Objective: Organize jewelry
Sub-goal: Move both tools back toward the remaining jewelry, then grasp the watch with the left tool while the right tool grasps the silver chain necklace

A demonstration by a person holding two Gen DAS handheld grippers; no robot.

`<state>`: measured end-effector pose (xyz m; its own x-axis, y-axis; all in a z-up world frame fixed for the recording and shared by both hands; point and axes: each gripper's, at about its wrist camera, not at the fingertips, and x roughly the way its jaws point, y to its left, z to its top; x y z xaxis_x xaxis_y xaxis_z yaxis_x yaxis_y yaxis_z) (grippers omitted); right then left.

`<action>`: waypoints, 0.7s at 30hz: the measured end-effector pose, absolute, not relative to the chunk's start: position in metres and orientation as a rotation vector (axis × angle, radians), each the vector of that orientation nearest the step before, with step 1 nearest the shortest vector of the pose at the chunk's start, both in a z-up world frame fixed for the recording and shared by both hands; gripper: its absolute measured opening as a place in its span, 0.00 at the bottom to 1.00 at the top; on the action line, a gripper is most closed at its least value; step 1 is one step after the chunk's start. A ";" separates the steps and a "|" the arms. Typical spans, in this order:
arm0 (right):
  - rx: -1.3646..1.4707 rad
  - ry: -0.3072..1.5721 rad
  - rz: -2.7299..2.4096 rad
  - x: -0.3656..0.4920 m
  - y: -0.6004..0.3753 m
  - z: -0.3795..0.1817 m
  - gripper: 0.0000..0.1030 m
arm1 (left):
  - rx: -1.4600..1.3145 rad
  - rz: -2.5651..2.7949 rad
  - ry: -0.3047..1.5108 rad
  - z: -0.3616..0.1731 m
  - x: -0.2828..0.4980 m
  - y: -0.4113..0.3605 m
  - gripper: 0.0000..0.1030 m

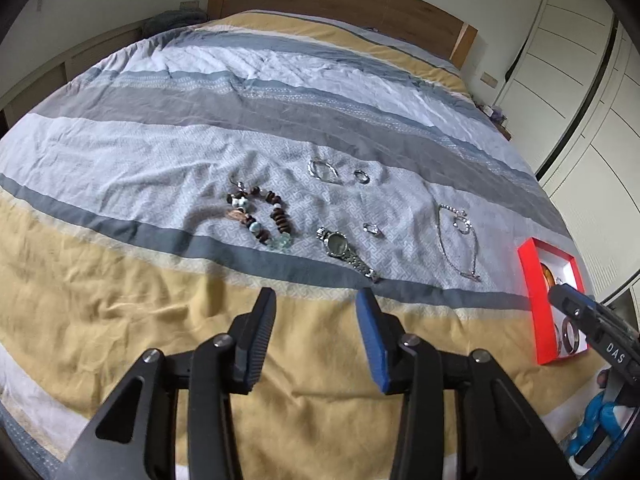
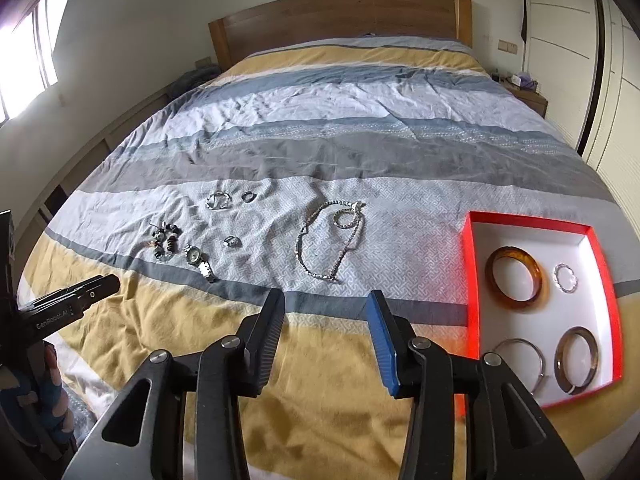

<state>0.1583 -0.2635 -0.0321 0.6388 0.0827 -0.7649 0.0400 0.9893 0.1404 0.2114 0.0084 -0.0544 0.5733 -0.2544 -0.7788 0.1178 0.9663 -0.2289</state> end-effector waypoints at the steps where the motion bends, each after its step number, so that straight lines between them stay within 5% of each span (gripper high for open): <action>1: 0.154 0.886 0.029 0.166 -0.265 -0.039 0.42 | -0.170 -0.221 0.947 -0.060 0.219 0.004 0.39; 21: 0.271 0.916 0.034 0.277 -0.292 -0.113 0.49 | -0.209 -0.089 1.018 -0.122 0.298 -0.031 0.41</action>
<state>0.2774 -0.2925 -0.1125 0.6105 0.1444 -0.7787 0.0858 0.9654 0.2462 0.2984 -0.0313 -0.1222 0.5235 -0.1707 -0.8348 -0.0233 0.9765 -0.2143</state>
